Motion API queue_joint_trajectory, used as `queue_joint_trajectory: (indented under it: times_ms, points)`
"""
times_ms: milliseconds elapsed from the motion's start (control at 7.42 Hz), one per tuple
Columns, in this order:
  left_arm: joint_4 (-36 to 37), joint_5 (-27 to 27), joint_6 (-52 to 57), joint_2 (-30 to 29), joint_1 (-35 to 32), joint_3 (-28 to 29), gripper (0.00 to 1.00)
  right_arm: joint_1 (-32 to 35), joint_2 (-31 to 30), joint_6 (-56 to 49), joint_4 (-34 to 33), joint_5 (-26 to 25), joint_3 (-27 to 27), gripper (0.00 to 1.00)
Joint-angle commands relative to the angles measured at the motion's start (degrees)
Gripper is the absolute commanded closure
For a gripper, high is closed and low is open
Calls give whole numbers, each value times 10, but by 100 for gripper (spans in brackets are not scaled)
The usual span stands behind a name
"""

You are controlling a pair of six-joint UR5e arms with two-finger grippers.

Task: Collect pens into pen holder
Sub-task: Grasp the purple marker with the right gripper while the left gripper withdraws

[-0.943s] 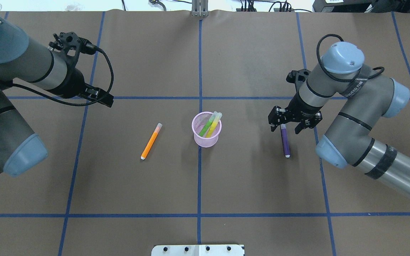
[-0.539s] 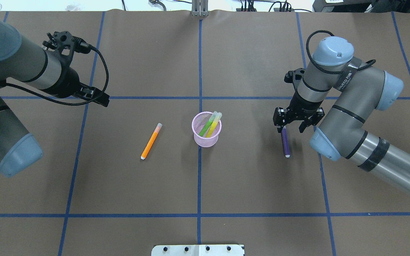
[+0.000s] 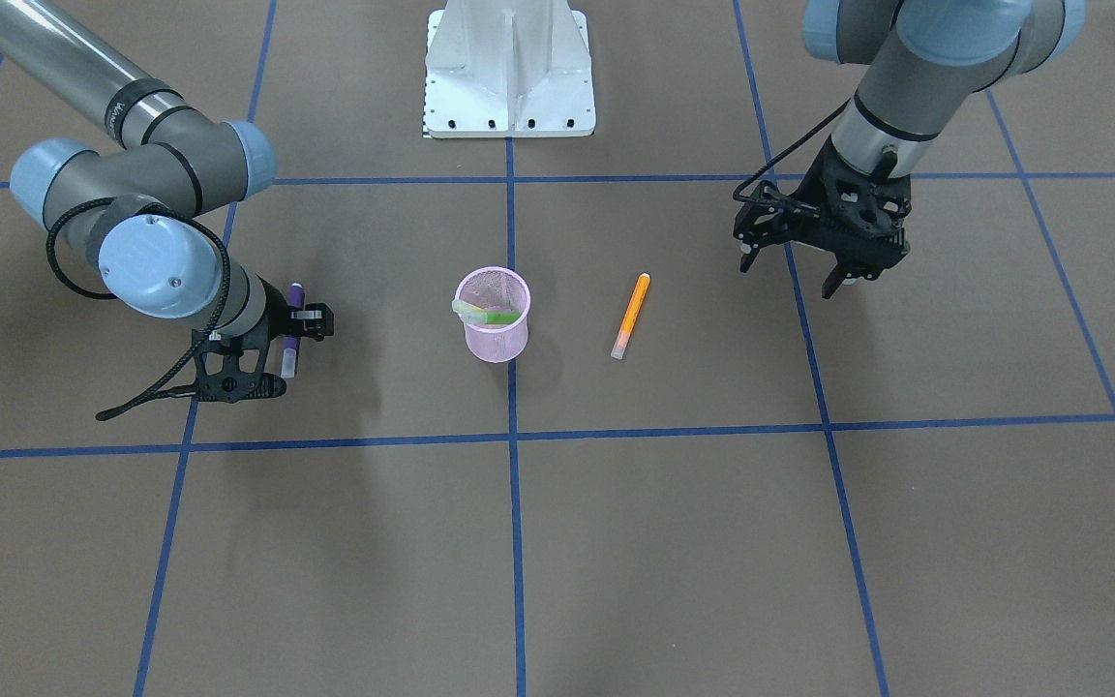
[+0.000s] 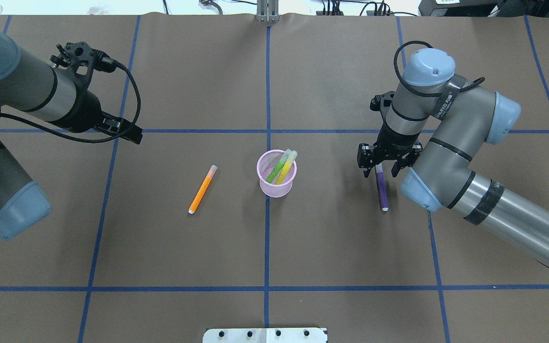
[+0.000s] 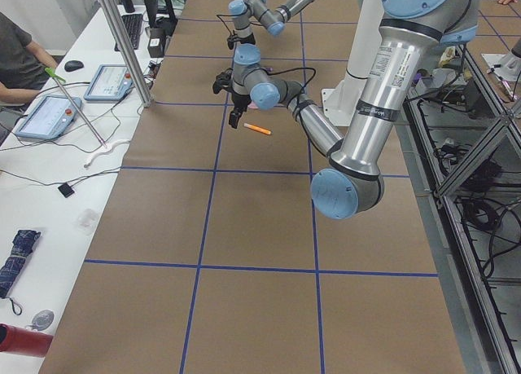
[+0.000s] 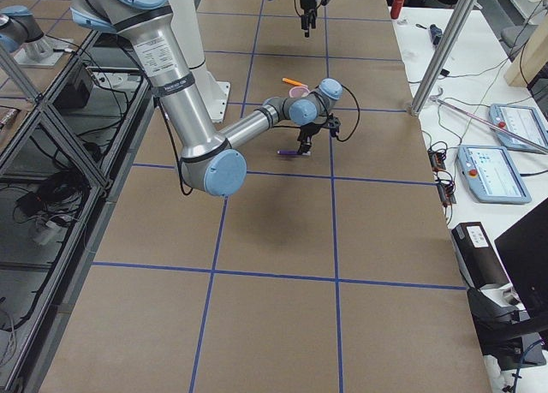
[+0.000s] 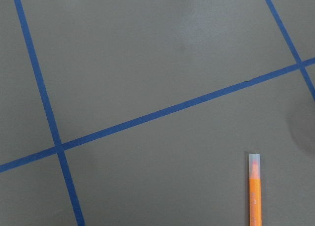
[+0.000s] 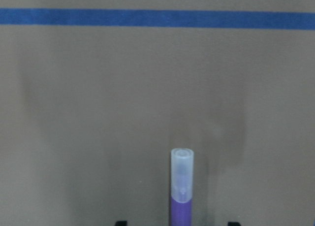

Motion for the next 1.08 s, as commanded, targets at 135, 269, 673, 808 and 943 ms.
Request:
queue_joint_trajectory:
  times_ms: [135,269,673,808,943]
  points:
    - [0,1,2,6,0,0,1,-6,-3,-1,1,-2,-7,34]
    - [0,2,3,6,0,0,1,-7,-5,-1,0,-3,-8,38]
    - [0,3,3,6,0,2,1,-8,-12,-1,1,-4,-9,38]
    - [0,2,4,6,0,1,1,-8,-13,-1,0,-4,-9,43]
    - [0,2,4,6,0,0,1,-8,-13,0,1,-4,-9,55]
